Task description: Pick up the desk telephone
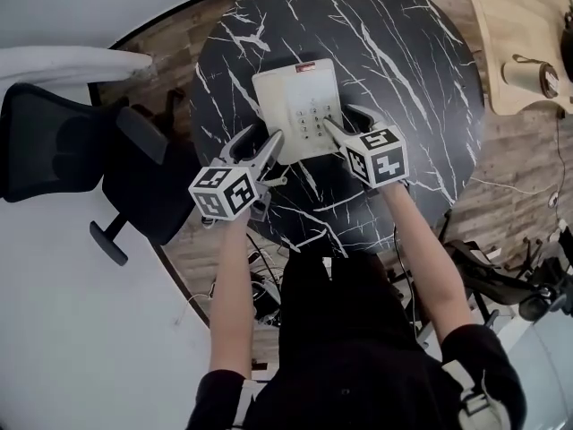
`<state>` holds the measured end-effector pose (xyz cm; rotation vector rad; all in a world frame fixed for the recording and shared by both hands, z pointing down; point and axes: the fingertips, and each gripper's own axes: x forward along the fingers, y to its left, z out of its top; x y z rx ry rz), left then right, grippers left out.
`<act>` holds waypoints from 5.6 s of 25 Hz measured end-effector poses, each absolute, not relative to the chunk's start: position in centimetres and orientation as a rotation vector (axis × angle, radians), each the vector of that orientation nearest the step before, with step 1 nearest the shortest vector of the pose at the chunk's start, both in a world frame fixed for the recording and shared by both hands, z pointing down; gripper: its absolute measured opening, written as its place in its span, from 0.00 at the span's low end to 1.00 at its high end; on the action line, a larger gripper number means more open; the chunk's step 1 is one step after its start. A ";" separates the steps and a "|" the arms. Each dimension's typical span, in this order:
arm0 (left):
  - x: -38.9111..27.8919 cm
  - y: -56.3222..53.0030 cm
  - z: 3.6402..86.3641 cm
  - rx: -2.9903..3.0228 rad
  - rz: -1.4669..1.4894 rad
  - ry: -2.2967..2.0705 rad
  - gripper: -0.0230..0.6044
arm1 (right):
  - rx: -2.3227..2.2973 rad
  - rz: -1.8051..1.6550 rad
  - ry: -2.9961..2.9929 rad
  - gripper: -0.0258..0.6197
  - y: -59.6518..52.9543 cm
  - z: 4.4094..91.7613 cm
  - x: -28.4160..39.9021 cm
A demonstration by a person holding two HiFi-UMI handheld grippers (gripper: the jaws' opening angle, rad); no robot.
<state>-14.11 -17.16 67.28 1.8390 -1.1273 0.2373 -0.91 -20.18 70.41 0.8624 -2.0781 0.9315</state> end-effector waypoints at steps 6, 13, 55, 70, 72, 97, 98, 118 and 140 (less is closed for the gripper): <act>-13.7 -17.6 68.0 1.825 0.211 -1.080 0.46 | 0.864 0.928 -2.071 0.36 -20.5 71.1 -1.0; -13.6 -17.7 68.6 1.810 0.140 -0.985 0.50 | 0.825 0.956 -2.080 0.36 -20.5 71.3 -1.3; -12.8 -17.2 66.8 1.736 0.004 -0.897 0.47 | 0.841 1.251 -2.113 0.31 -18.9 69.7 -0.3; -12.0 -16.8 53.8 1.983 -0.063 -0.855 0.47 | 1.059 1.044 -2.276 0.31 -18.4 55.9 0.7; -11.7 -16.8 51.6 2.033 -0.071 -0.843 0.47 | 1.095 1.000 -2.302 0.31 -18.3 53.6 1.0; -5.7 -14.2 29.0 2.572 -0.224 -0.650 0.47 | 1.577 0.508 -2.542 0.31 -13.8 30.4 7.2; -5.3 -14.2 28.4 2.583 -0.234 -0.640 0.47 | 1.590 0.489 -2.542 0.31 -13.7 29.8 7.6; -1.7 -13.1 19.3 2.757 -0.309 -0.554 0.47 | 1.752 0.273 -2.606 0.30 -11.8 20.7 11.3; -2.5 -12.6 19.5 2.751 -0.291 -0.563 0.47 | 1.785 0.347 -2.616 0.29 -11.2 21.4 10.6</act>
